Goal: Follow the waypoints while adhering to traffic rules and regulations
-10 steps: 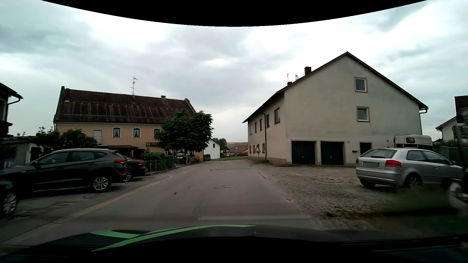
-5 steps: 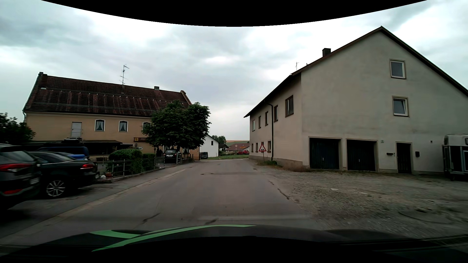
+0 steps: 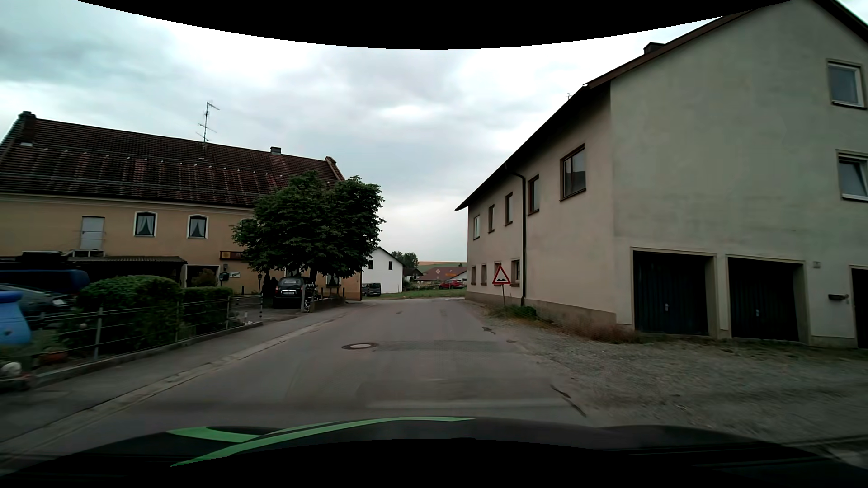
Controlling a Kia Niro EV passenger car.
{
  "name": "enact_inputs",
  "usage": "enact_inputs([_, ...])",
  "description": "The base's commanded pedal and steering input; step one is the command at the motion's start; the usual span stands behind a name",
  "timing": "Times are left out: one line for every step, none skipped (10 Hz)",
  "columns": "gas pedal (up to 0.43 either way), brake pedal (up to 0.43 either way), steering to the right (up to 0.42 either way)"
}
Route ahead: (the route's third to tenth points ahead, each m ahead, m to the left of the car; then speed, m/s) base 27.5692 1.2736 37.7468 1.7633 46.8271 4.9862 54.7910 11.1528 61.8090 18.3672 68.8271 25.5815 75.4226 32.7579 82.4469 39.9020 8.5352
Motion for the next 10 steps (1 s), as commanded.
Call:
enact_inputs([0.020,0.000,0.003])
enact_inputs([0.020,0.000,0.003])
enact_inputs([0.020,0.000,0.003])
enact_inputs([0.020,0.000,0.003])
enact_inputs([0.020,0.000,0.002])
enact_inputs([0.020,0.000,0.002])
enact_inputs([0.020,0.000,0.002])
enact_inputs([0.020,0.000,0.002])
enact_inputs([0.020,0.000,0.001])
enact_inputs([0.039,0.000,0.000])
